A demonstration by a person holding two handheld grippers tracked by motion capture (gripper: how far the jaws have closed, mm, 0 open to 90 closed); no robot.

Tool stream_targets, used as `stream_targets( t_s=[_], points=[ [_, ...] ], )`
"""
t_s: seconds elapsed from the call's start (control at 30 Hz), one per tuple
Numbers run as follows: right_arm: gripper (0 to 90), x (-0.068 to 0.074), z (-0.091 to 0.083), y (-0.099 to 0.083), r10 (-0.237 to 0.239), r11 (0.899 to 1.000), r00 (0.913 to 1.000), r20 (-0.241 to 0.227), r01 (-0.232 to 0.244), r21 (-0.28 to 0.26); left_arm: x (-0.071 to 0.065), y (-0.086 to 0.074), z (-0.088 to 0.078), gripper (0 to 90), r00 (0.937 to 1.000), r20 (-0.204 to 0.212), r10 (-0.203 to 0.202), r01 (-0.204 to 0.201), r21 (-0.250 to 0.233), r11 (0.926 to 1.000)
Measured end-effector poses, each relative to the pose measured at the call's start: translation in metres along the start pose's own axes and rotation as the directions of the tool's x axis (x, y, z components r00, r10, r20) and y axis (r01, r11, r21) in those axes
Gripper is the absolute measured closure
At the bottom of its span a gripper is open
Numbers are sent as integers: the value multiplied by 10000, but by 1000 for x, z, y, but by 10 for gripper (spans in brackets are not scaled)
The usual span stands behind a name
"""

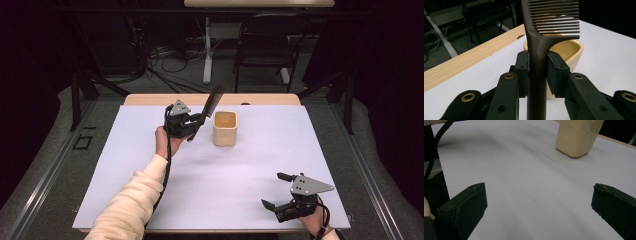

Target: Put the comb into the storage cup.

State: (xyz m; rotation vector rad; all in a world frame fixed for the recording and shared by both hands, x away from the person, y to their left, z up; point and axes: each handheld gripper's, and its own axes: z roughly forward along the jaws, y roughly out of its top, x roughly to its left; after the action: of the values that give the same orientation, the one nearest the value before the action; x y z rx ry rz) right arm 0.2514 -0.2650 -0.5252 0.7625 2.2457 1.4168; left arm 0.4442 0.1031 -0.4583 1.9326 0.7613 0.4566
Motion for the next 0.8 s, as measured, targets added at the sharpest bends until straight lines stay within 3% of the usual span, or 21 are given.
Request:
stream_targets(
  t_s=[0.8],
  points=[
    [0,0,0,0,-5,10000,10000,5,5,-36,-4,25,6,721,10000,72,55,-52,-447,9990]
  ],
)
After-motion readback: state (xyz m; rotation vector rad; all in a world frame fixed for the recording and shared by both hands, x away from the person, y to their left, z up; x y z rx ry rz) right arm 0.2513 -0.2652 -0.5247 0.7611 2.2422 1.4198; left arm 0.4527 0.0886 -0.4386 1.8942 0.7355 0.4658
